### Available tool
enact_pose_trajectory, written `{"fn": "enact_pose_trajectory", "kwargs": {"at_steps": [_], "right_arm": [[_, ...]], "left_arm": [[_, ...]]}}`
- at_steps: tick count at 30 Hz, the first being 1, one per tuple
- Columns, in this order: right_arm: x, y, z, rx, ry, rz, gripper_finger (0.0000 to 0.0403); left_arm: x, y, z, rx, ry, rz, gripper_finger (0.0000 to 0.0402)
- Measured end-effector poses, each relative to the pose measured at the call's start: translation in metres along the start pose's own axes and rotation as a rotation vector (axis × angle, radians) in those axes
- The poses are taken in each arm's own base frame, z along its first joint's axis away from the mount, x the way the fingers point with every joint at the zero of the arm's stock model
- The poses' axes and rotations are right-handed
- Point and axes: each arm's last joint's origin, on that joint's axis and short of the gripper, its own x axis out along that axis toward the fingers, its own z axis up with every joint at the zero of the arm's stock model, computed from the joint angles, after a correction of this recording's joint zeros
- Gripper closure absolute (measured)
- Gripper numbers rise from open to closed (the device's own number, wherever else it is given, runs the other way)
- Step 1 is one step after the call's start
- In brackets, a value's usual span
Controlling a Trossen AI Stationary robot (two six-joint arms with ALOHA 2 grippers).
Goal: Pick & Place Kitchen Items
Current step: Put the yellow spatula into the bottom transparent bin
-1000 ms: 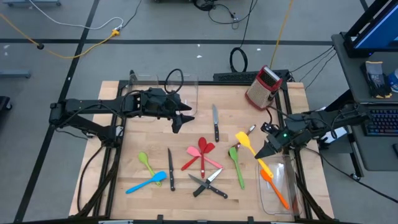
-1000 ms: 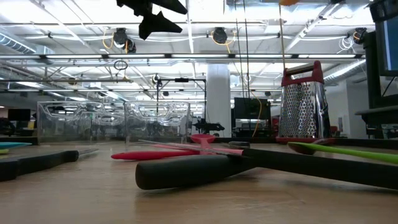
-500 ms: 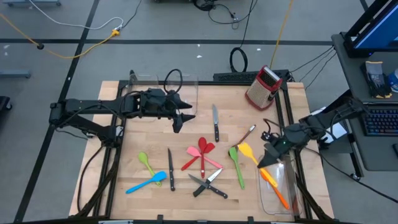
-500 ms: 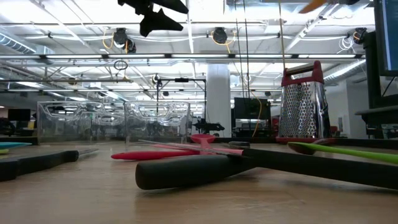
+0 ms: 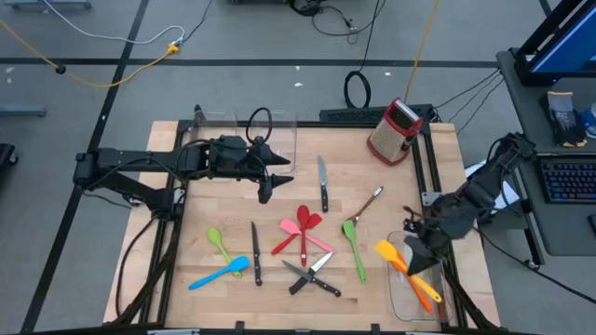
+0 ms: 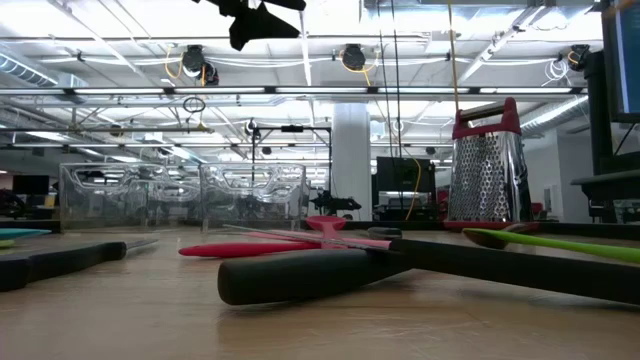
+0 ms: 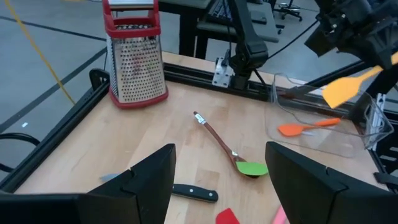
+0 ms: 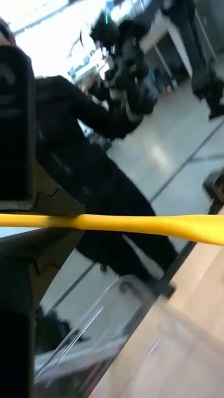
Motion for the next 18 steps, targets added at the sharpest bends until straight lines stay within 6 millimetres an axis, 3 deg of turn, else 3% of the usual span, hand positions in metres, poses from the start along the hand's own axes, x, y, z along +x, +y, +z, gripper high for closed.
{"fn": "enact_pose_trajectory", "kwargs": {"at_steps": [11, 18], "right_arm": [[0.01, -0.028, -0.034, 0.148, 0.011, -0.246, 0.0385], [0.031, -0.035, -0.031, 0.151, -0.078, -0.339, 0.0385]], "left_arm": [[0.0, -0.003, -0.001, 0.045, 0.004, -0.009, 0.0149], [0.0, 0.0, -0.001, 0.052, 0.006, -0.001, 0.0149]]}}
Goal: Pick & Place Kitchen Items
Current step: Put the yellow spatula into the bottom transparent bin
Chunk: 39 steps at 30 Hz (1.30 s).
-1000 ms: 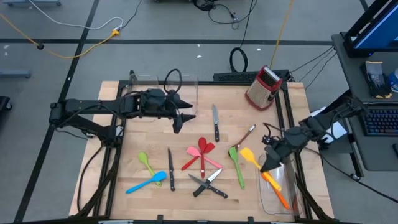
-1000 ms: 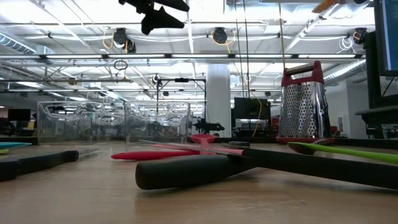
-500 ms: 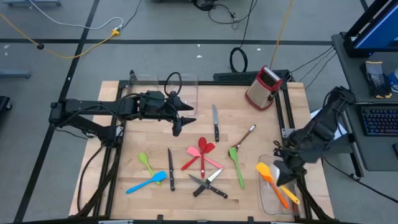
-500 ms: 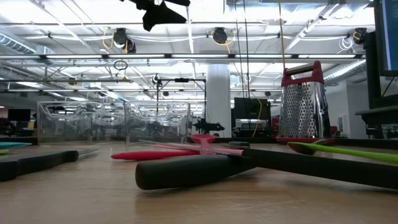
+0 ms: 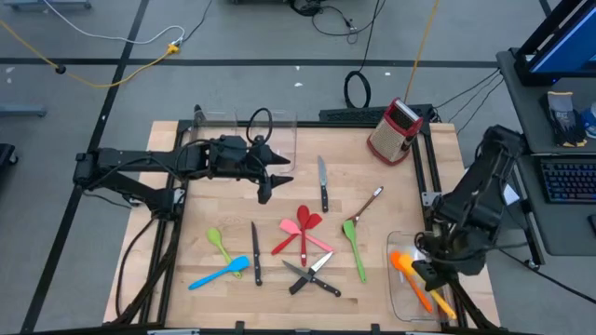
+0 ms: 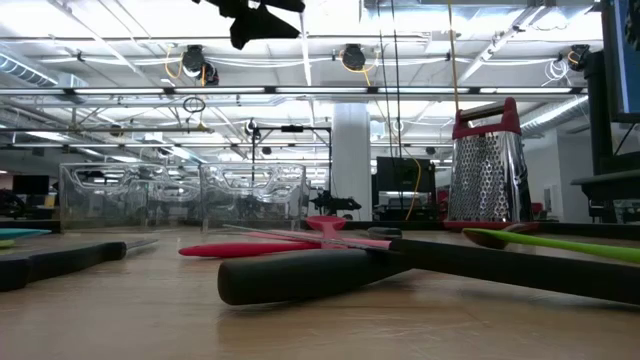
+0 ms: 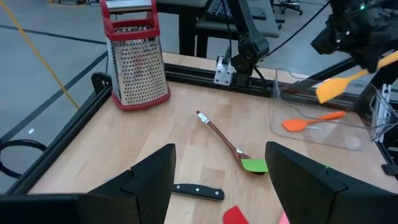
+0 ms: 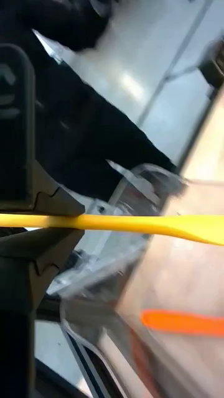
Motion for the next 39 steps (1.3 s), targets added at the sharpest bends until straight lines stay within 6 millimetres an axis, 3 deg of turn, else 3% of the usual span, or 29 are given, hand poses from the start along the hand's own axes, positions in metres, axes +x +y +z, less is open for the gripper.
{"fn": "enact_pose_trajectory", "kwargs": {"at_steps": [11, 29, 39], "right_arm": [[0.008, -0.002, 0.022, 0.097, -0.173, -0.148, 0.0385], [0.022, -0.003, 0.028, 0.133, -0.225, -0.248, 0.0385], [0.027, -0.002, 0.029, 0.132, -0.257, -0.256, 0.0326]], "left_arm": [[0.0, -0.001, 0.0, 0.0, 0.003, -0.034, 0.0149], [0.0, -0.001, 0.001, 0.001, -0.003, -0.037, 0.0149], [0.0, -0.001, 0.001, -0.001, -0.003, -0.038, 0.0149]]}}
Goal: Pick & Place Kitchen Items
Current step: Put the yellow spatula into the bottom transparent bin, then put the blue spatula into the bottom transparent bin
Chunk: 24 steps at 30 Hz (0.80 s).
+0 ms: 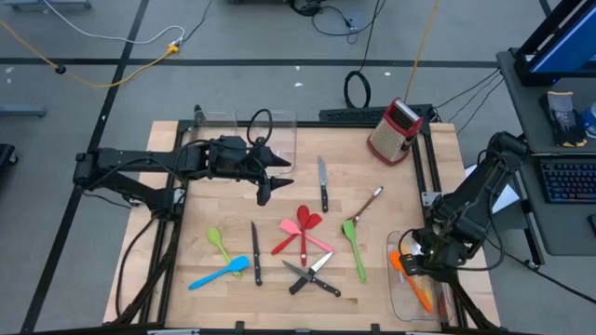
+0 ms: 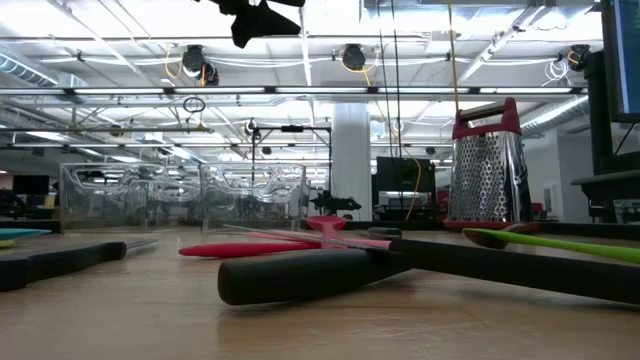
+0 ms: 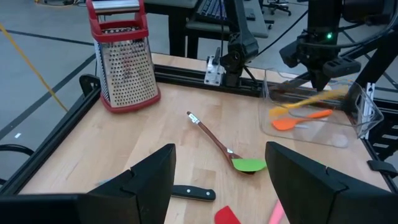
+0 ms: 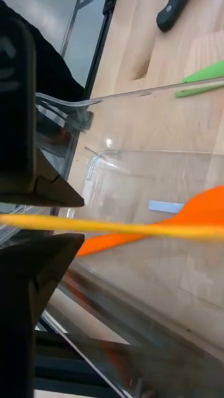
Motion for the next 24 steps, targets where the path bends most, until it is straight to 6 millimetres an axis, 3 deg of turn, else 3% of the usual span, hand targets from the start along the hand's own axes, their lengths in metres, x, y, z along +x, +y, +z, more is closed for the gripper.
{"fn": "enact_pose_trajectory", "kwargs": {"at_steps": [11, 24], "right_arm": [[0.0004, 0.0004, -0.0003, 0.001, 0.001, 0.002, 0.0324], [-0.0012, 0.01, -0.0051, -0.176, -0.031, 0.177, 0.0398]], "left_arm": [[0.0, 0.0, 0.0, -0.003, 0.0, 0.0, 0.0149], [0.0, 0.0, 0.0, -0.076, 0.0, 0.0, 0.0149]]}}
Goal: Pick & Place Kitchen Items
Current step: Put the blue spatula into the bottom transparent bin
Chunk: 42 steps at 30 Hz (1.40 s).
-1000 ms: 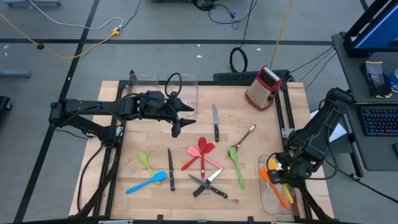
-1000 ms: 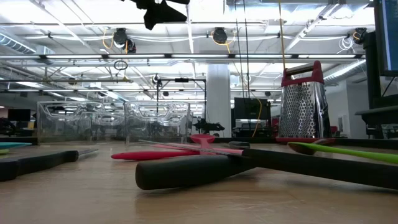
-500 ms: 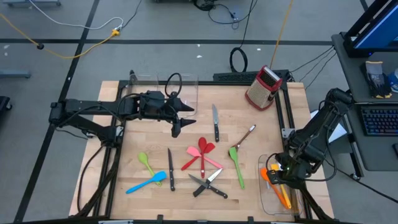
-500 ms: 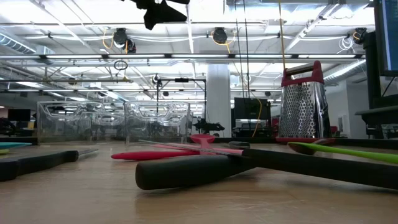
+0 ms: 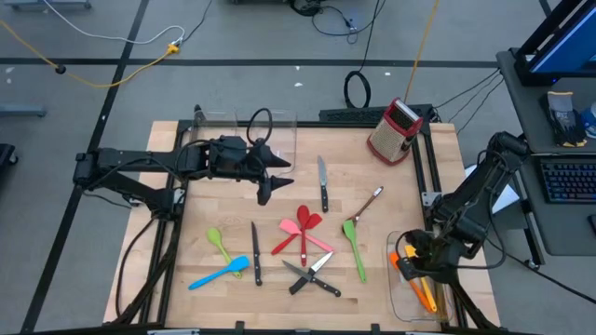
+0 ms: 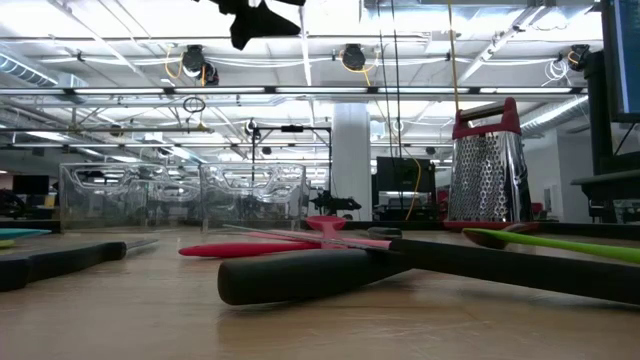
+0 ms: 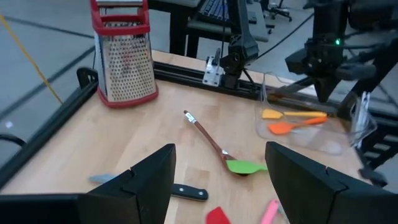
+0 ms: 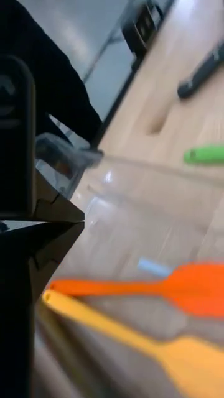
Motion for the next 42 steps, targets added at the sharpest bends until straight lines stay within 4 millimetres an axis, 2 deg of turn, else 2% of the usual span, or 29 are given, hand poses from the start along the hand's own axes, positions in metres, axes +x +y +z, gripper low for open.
{"fn": "enact_pose_trajectory", "kwargs": {"at_steps": [9, 15, 22, 30, 38, 42], "right_arm": [[-0.012, 0.015, -0.003, -0.189, -0.1, 0.295, 0.0402], [-0.028, 0.026, -0.002, -0.329, -0.309, 0.539, 0.0402], [-0.051, 0.033, 0.0, -0.516, -0.604, 0.708, 0.0402], [-0.083, 0.029, 0.006, -0.711, -0.853, 0.756, 0.0403], [-0.112, 0.016, 0.016, -0.902, -1.023, 0.729, 0.0403], [-0.123, 0.009, 0.02, -0.993, -1.087, 0.706, 0.0403]], "left_arm": [[0.0, 0.0, 0.0, -0.12, -0.001, 0.001, 0.0149], [0.0, -0.001, 0.0, -0.121, -0.001, -0.002, 0.0149], [0.0, -0.003, 0.0, -0.169, -0.026, 0.084, 0.0149], [-0.001, -0.004, 0.0, -0.192, -0.069, 0.218, 0.0149], [-0.001, -0.004, 0.0, -0.198, -0.074, 0.222, 0.0149], [-0.001, -0.004, 0.0, -0.279, -0.083, 0.219, 0.0149]]}}
